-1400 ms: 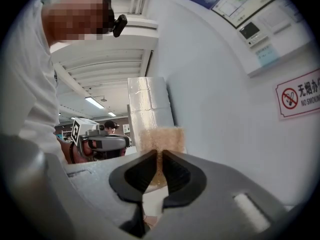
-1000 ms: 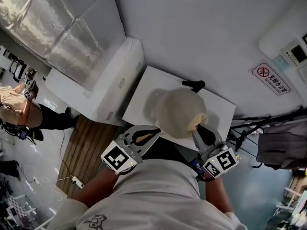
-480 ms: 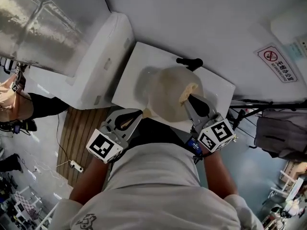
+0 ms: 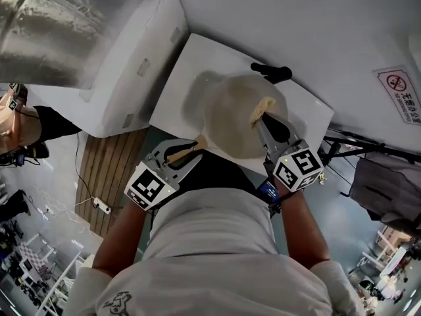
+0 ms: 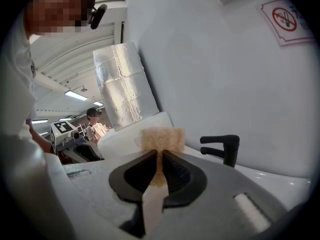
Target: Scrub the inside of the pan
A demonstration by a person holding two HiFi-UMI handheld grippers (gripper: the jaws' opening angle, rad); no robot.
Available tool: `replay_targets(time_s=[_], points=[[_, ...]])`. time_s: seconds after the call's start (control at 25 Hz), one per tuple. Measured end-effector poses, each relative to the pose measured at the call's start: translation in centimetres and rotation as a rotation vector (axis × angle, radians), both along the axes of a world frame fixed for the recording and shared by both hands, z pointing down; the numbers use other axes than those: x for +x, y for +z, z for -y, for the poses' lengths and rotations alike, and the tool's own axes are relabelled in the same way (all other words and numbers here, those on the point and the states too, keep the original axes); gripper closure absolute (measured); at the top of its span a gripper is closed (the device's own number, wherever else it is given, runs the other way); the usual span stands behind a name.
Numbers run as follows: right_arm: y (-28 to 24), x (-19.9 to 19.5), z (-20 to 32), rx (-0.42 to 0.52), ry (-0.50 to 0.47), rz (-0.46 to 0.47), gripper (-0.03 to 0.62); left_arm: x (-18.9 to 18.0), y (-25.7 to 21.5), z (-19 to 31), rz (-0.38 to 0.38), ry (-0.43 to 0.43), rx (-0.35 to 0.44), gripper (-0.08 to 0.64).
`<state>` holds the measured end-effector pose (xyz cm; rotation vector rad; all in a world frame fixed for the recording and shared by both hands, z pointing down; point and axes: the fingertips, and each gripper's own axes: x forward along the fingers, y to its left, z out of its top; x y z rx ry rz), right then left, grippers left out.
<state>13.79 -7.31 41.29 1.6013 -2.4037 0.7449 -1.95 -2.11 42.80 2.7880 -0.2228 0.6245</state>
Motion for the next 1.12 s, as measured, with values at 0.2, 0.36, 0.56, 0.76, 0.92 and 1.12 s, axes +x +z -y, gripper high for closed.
replay_targets(time_s=[0.2, 0.36, 0.56, 0.76, 0.92, 1.12], points=[[2.9, 0.8, 1.3, -0.052, 0.017, -0.005, 0.554, -0.2, 4.5, 0.3, 0.104, 0.002, -0.054, 0.449], [4.6, 1.3, 2.0, -0.086, 0.023, 0.002, 0.554, -0.6, 8.9, -0.3, 0.233, 0.038, -0.112, 0.423], [6.4, 1.6, 2.7, -0.12, 0.023, -0.002, 0.552, -1.3, 13.7, -1.5, 0.388, 0.068, -0.16, 0.402], [8.5, 2.2, 3.3, -0.158, 0.044, 0.006, 0.552, -1.5, 16.9, -1.9, 0.484, 0.09, -0.201, 0.388], [10.0, 2.6, 3.8, -0.18, 0.054, 0.005, 0.552, -1.9, 19.1, -2.1, 0.56, 0.111, -0.201, 0.385], [11.9, 3.1, 4.4, -0.216, 0.075, 0.022, 0.552, -2.1, 21.3, -2.3, 0.624, 0.125, -0.196, 0.385]])
